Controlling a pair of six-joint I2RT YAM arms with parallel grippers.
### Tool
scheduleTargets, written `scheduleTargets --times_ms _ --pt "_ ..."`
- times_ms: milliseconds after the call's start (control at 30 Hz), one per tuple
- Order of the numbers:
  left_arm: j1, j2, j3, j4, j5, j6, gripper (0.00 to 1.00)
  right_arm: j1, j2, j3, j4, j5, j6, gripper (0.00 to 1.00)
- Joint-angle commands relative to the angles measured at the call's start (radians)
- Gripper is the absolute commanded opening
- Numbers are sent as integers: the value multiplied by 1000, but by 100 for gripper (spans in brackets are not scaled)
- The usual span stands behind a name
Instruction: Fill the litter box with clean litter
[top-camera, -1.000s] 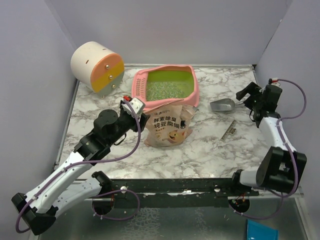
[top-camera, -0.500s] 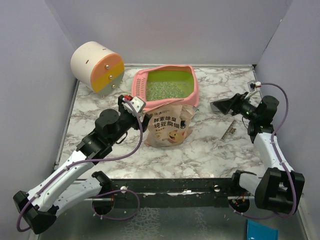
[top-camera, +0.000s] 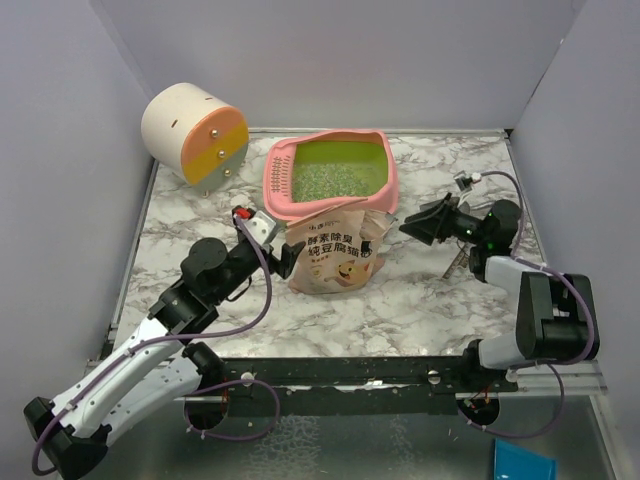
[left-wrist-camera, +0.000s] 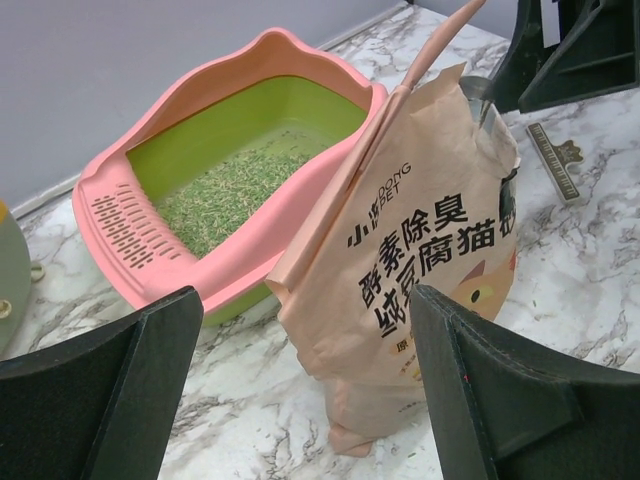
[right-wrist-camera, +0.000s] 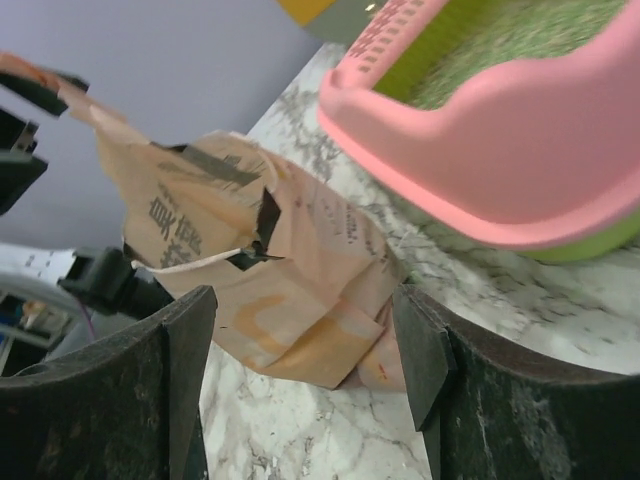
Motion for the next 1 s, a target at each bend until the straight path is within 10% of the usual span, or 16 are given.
scheduleTargets --times_ms 0,400,633,967 --pt "8 43 23 23 -1 46 88 127 59 37 114 -56 -78 71" --pt "72 131 27 65 22 104 88 178 269 97 459 -110 77 72" --pt "261 200 23 174 269 39 88 198 372 97 916 -183 379 70" --pt "315 267 0 346 602 -69 83 240 336 107 779 -172 283 51"
